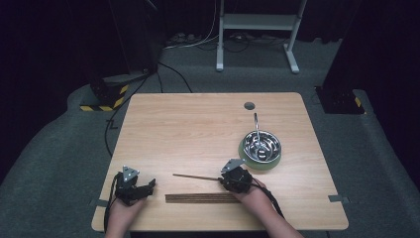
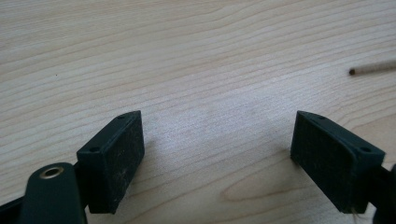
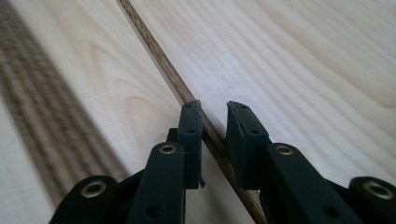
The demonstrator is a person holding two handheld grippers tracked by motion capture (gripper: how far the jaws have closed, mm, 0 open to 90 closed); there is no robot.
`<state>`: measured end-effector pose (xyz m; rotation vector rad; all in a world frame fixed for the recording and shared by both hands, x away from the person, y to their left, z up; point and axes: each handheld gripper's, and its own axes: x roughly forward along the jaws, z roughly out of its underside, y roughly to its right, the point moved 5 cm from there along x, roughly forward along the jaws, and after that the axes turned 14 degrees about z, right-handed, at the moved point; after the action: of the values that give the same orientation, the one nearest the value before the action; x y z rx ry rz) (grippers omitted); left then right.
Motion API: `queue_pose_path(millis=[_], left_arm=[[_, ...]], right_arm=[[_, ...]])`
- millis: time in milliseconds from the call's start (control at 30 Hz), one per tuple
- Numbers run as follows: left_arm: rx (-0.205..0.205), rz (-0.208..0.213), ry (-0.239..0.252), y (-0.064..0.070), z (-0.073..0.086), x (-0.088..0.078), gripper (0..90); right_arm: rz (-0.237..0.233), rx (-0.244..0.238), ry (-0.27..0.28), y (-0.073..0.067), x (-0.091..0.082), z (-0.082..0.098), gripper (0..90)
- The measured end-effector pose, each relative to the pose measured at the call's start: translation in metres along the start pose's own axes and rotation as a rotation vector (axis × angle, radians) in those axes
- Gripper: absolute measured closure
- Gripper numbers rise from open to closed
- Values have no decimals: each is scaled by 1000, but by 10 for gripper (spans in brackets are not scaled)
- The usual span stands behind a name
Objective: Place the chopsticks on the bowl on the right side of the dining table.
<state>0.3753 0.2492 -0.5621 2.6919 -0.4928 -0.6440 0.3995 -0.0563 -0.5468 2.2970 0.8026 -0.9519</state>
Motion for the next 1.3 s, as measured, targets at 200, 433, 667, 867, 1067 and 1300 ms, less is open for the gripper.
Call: queue_pose_path(millis=[200, 433, 667, 867, 1067, 1300], left_arm=[[1, 0, 0, 0, 0, 0, 173], [-6, 1, 8, 0, 0, 1, 173], [-6, -1, 7, 1, 0, 0, 173], [-11, -2, 11, 1, 0, 1, 173], [-13, 0, 13, 1, 0, 1, 176], [-2, 0, 5, 0, 0, 1, 176]], right_arm=[[11, 14, -25, 15, 2, 1, 750], [-38, -18, 21, 9, 3, -5, 722], [-39, -62, 28, 1, 14, -16, 740], [-52, -80, 24, 6, 14, -15, 793], [-60, -63, 0, 18, 11, -9, 769], [-79, -49, 6, 18, 9, -5, 789]])
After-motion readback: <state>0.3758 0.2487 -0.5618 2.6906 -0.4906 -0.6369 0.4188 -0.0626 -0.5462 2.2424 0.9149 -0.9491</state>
